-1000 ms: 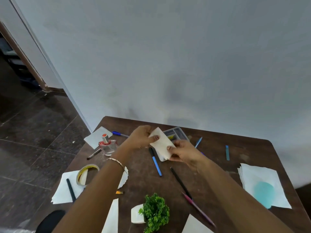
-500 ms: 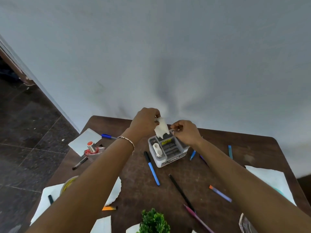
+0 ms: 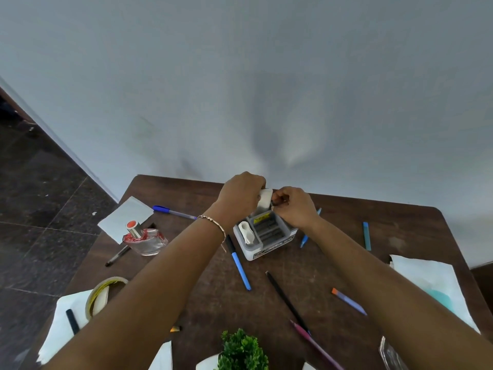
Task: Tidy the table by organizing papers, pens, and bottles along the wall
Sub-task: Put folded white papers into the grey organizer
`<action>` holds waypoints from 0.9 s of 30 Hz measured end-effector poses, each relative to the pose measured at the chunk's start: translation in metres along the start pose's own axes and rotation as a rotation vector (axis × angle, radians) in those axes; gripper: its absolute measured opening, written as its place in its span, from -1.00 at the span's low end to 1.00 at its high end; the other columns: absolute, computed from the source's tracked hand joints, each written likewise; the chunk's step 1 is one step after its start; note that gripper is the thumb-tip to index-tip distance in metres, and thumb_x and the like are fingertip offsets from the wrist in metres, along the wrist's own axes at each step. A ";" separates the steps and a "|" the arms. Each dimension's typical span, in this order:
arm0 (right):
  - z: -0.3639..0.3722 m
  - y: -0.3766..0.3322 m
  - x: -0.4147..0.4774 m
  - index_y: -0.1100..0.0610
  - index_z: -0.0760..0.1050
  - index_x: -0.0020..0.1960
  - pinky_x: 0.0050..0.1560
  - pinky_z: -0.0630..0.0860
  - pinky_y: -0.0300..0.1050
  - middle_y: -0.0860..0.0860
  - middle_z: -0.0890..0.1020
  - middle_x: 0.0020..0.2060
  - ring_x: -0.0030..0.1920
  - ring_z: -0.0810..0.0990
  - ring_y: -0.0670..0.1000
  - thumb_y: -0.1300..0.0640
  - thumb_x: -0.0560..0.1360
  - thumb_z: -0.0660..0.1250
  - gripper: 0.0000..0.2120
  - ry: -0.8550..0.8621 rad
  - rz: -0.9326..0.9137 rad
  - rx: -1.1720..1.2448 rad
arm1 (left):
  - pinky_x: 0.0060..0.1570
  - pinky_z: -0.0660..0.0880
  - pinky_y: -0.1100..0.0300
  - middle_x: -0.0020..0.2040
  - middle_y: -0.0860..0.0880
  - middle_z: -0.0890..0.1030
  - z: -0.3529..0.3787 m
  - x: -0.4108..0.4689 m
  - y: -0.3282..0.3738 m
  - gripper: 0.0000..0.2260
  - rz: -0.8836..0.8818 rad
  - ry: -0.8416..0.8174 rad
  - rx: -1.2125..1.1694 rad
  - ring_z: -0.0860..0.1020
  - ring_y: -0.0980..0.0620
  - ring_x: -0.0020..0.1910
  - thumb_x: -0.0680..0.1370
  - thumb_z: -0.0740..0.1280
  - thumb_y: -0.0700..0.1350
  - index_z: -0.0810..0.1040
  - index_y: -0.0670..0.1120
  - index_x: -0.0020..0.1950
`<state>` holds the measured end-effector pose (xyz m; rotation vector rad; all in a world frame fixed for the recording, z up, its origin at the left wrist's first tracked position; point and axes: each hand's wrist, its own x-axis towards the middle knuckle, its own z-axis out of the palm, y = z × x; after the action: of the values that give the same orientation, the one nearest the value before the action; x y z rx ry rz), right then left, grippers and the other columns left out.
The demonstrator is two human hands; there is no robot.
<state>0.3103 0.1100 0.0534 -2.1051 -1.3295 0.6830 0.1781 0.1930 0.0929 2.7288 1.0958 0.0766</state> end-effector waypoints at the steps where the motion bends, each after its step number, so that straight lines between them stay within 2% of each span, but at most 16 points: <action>1: 0.000 0.000 0.000 0.11 0.59 0.01 -0.19 0.37 -0.31 -0.06 0.62 -0.16 -0.15 0.56 -0.08 0.24 0.40 0.40 -0.81 0.006 -0.003 -0.003 | -0.15 0.50 0.07 -0.03 -0.15 0.58 0.003 -0.001 0.001 -0.82 0.008 -0.002 0.024 0.57 -0.17 -0.06 0.50 0.28 -0.25 0.55 -0.13 0.07; 8: 0.003 -0.002 -0.003 0.10 0.60 0.01 -0.03 0.54 -0.17 -0.02 0.67 -0.11 -0.10 0.62 -0.04 0.23 0.40 0.44 -0.80 0.020 -0.012 0.030 | -0.20 0.43 0.07 -0.04 -0.14 0.56 0.016 -0.013 -0.001 -0.91 0.018 0.035 0.039 0.55 -0.15 -0.06 0.51 0.30 -0.20 0.48 -0.15 0.00; 13: 0.004 -0.003 -0.009 0.09 0.58 0.07 0.06 0.56 -0.13 -0.02 0.67 -0.04 -0.06 0.62 -0.06 0.23 0.40 0.45 -0.75 0.031 -0.017 0.045 | -0.12 0.52 0.02 0.03 -0.14 0.56 0.020 -0.026 -0.007 -0.78 -0.034 0.047 -0.015 0.54 -0.14 0.01 0.49 0.36 -0.14 0.48 -0.14 0.11; 17: 0.003 -0.005 -0.020 0.11 0.54 0.14 -0.03 0.45 -0.26 -0.03 0.62 0.01 -0.03 0.58 -0.07 0.23 0.41 0.45 -0.69 0.086 -0.022 0.085 | -0.04 0.52 0.01 0.10 -0.15 0.54 0.018 -0.040 -0.008 -0.69 -0.102 0.071 -0.079 0.50 -0.15 0.10 0.50 0.37 -0.13 0.45 -0.15 0.20; 21: 0.002 -0.016 -0.040 0.04 0.43 0.00 -0.13 0.40 -0.22 -0.04 0.55 -0.09 -0.09 0.53 -0.05 0.21 0.40 0.45 -0.73 0.179 -0.046 0.076 | 0.04 0.49 0.03 0.13 -0.16 0.53 0.017 -0.067 -0.008 -0.62 -0.194 0.160 -0.205 0.48 -0.14 0.16 0.50 0.36 -0.10 0.42 -0.15 0.29; 25: 0.012 -0.032 -0.068 0.05 0.41 -0.06 -0.16 0.44 -0.19 -0.06 0.53 -0.17 -0.18 0.50 -0.06 0.22 0.38 0.45 -0.75 0.154 -0.085 0.127 | 0.07 0.47 0.06 0.14 -0.16 0.56 0.014 -0.105 -0.005 -0.64 -0.290 0.232 -0.317 0.51 -0.12 0.14 0.50 0.35 -0.09 0.45 -0.16 0.27; 27: 0.021 -0.042 -0.086 0.05 0.42 -0.06 -0.15 0.42 -0.23 -0.09 0.53 -0.18 -0.20 0.50 -0.10 0.20 0.38 0.47 -0.75 0.111 -0.109 0.174 | 0.08 0.48 0.09 0.16 -0.13 0.58 0.012 -0.131 -0.003 -0.64 -0.336 0.268 -0.355 0.53 -0.08 0.13 0.51 0.35 -0.08 0.46 -0.15 0.28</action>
<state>0.2372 0.0502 0.0773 -1.8897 -1.2664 0.6044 0.0826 0.1031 0.0836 2.2347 1.4385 0.5426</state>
